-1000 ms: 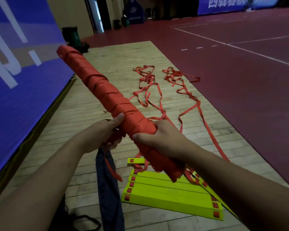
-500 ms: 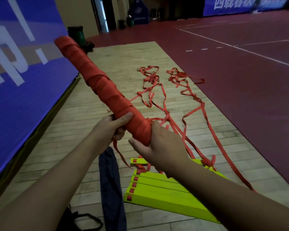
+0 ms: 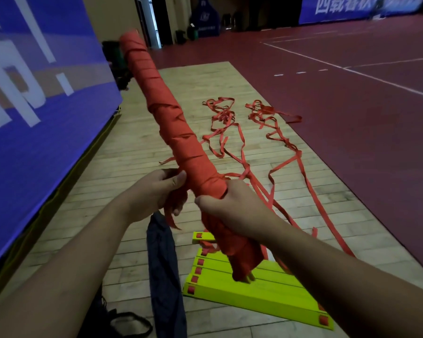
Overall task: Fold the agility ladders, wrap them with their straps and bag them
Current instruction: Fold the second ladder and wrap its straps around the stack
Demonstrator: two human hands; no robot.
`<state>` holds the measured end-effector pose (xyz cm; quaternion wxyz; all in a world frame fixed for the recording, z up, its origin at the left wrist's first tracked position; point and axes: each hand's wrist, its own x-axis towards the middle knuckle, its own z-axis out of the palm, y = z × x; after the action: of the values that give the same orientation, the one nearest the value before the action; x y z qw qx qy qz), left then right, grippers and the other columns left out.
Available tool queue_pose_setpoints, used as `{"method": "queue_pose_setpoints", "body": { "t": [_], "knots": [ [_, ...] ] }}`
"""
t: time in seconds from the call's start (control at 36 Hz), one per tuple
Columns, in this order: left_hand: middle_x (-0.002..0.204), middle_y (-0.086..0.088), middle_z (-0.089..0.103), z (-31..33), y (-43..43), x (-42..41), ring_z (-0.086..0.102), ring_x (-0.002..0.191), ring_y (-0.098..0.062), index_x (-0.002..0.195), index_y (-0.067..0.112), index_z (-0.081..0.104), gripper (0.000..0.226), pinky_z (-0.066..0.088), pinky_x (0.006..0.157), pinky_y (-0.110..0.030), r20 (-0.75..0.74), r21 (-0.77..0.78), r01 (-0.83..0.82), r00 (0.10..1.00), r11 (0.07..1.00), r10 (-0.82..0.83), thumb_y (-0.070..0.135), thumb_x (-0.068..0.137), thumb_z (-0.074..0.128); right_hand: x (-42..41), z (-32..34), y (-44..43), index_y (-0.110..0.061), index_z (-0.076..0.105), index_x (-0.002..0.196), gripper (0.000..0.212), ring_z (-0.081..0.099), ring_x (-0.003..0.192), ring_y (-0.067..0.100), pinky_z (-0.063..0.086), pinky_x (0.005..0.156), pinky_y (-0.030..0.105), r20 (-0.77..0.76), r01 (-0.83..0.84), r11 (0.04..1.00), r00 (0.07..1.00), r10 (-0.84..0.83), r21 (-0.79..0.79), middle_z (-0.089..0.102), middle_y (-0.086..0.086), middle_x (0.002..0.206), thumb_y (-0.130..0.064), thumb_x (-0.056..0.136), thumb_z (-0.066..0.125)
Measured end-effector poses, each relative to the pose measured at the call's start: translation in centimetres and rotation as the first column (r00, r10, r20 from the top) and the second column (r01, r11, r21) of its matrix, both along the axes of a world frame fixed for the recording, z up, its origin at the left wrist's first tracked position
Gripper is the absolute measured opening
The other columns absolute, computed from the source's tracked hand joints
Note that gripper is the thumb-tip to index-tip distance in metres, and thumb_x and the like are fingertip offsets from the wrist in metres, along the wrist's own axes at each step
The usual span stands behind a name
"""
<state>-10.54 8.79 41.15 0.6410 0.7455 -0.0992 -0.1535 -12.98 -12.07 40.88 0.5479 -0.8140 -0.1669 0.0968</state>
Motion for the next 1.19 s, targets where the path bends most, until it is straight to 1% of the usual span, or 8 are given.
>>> {"method": "queue_pose_setpoints", "body": {
  "t": [0.14, 0.25, 0.42, 0.58, 0.72, 0.94, 1.06, 1.19],
  "knots": [
    [0.061, -0.007, 0.051, 0.0, -0.9, -0.1, 0.049, 0.047, -0.016, 0.103, 0.001, 0.063, 0.03, 0.041, 0.044, -0.023, -0.008, 0.099, -0.059, 0.998, 0.993, 0.06, 0.029, 0.094, 0.063, 0.6, -0.3, -0.6, -0.016, 0.058, 0.083, 0.032, 0.064, 0.062, 0.023, 0.053, 0.057, 0.037, 0.25, 0.235, 0.921, 0.955, -0.159, -0.312, 0.065, 0.0, 0.069, -0.045, 0.078, 0.07],
    [0.059, -0.004, 0.042, 0.2, -1.7, 0.0, 0.035, 0.043, -0.009, 0.087, 0.003, 0.057, 0.012, 0.024, 0.047, -0.024, -0.019, -0.02, -0.11, 0.994, 0.994, 0.11, 0.003, 0.098, 0.053, 0.0, -0.1, -0.7, -0.021, 0.043, 0.102, 0.042, 0.049, 0.073, 0.021, 0.033, 0.063, 0.031, 0.472, 0.401, 0.792, 0.866, -0.164, -0.46, 0.051, -0.005, 0.086, -0.053, 0.087, 0.067],
    [0.055, 0.001, 0.036, -0.6, -2.2, -0.2, 0.025, 0.041, -0.008, 0.069, 0.014, 0.045, 0.045, 0.014, 0.052, -0.028, -0.066, -0.178, -0.141, 0.989, 0.974, 0.131, 0.052, 0.071, 0.069, -0.1, -2.2, 0.4, -0.016, 0.048, 0.095, 0.055, 0.039, 0.063, 0.019, 0.025, 0.056, 0.028, 0.758, 0.572, 0.754, 0.634, -0.155, -0.324, 0.044, -0.002, 0.081, -0.046, 0.067, 0.084],
    [0.052, 0.004, 0.037, -0.4, -0.1, -0.3, 0.03, 0.043, -0.007, 0.057, 0.021, 0.052, 0.054, 0.022, 0.051, -0.024, 0.027, -0.148, -0.068, 0.997, 0.987, 0.073, 0.062, 0.056, 0.087, 0.7, 0.4, -0.5, -0.021, 0.048, 0.109, 0.051, 0.064, 0.071, 0.007, 0.056, 0.064, 0.03, 0.043, 0.03, 0.986, 0.999, -0.023, -0.163, 0.062, -0.005, 0.091, -0.052, 0.081, 0.077],
    [0.052, 0.006, 0.043, -0.1, -0.6, -1.1, 0.033, 0.043, -0.006, 0.056, 0.026, 0.062, 0.046, 0.027, 0.052, -0.022, 0.028, -0.103, 0.037, 0.999, 0.994, -0.034, 0.064, 0.055, 0.087, 0.6, 1.0, -1.1, -0.006, 0.063, 0.103, 0.02, 0.069, 0.072, 0.03, 0.058, 0.073, 0.041, -0.495, -0.213, 0.945, 0.811, 0.312, 0.247, 0.072, 0.013, 0.084, -0.019, 0.09, 0.071],
    [0.055, 0.002, 0.054, 0.4, -1.8, -0.7, 0.044, 0.044, -0.007, 0.092, 0.002, 0.054, 0.041, 0.032, 0.043, -0.017, 0.0, 0.065, -0.15, 0.989, 0.987, 0.15, 0.042, 0.086, 0.058, 1.2, 0.4, -0.4, 0.007, 0.069, 0.085, 0.039, 0.07, 0.057, 0.036, 0.056, 0.055, 0.034, -0.24, 0.05, 0.998, 0.97, -0.037, 0.048, 0.071, 0.021, 0.069, -0.029, 0.077, 0.084],
    [0.07, -0.002, 0.063, -0.7, -2.1, 0.0, 0.051, 0.052, -0.009, 0.093, 0.002, 0.059, 0.024, 0.034, 0.042, -0.015, -0.072, 0.064, -0.179, 0.98, 0.982, 0.184, 0.026, 0.095, 0.06, 1.3, -0.7, -0.6, -0.007, 0.06, 0.064, 0.035, 0.051, 0.037, 0.013, 0.037, 0.04, 0.019, -0.114, 0.131, 0.982, 0.983, -0.147, -0.135, 0.056, 0.001, 0.05, -0.03, 0.077, 0.082],
    [0.085, -0.012, 0.074, -1.2, -2.5, 0.3, 0.062, 0.06, -0.014, 0.098, -0.001, 0.065, 0.011, 0.042, 0.05, -0.023, -0.032, 0.148, -0.231, 0.971, 0.962, 0.238, 0.002, 0.099, 0.055, 1.4, -0.7, -0.9, -0.01, 0.064, 0.076, 0.024, 0.068, 0.054, 0.021, 0.052, 0.051, 0.028, 0.043, 0.212, 0.903, 0.977, -0.211, -0.374, 0.07, 0.005, 0.065, -0.032, 0.077, 0.074]
  ]
}}
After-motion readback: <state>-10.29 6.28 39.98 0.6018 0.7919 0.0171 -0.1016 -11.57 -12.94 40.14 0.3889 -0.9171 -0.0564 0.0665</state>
